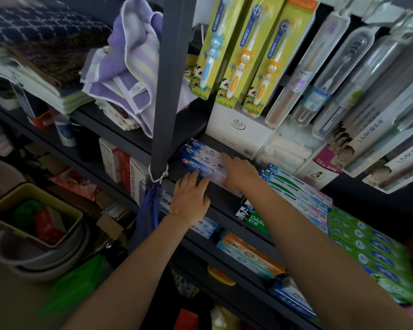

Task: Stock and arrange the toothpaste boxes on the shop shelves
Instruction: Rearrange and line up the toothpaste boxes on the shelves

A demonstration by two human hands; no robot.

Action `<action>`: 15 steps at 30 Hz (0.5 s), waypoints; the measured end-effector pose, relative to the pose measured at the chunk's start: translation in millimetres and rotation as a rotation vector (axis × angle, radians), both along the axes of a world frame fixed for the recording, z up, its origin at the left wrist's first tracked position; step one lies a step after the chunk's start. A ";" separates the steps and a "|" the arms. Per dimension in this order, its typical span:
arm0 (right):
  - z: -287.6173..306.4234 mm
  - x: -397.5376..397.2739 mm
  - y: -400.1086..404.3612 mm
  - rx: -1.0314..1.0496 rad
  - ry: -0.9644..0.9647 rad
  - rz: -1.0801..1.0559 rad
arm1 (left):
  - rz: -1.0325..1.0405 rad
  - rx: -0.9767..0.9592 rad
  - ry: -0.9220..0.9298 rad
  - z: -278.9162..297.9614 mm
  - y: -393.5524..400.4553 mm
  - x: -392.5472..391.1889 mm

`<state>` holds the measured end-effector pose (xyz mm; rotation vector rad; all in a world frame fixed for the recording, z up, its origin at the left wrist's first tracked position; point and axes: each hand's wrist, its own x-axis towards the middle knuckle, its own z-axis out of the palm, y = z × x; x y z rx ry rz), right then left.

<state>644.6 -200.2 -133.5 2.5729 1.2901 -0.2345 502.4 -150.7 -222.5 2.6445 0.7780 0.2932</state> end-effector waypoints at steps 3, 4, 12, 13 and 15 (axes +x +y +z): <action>14.6 -12.3 -10.4 0.093 -0.009 0.055 | 0.084 -0.069 -0.077 4.6 -13.4 -9.7; 19.9 -18.7 -18.0 0.200 0.002 0.092 | 0.113 -0.084 -0.126 4.4 -19.6 -14.2; 3.5 -81.5 -184.1 0.922 0.291 0.133 | 0.038 -0.322 -0.072 -7.9 -132.9 -47.5; -8.7 -82.6 -202.5 0.875 0.324 0.099 | 0.024 -0.346 -0.050 -12.9 -144.2 -49.8; -31.7 -81.5 -267.2 0.745 0.351 -0.008 | -0.029 -0.410 -0.014 -24.4 -190.9 -49.6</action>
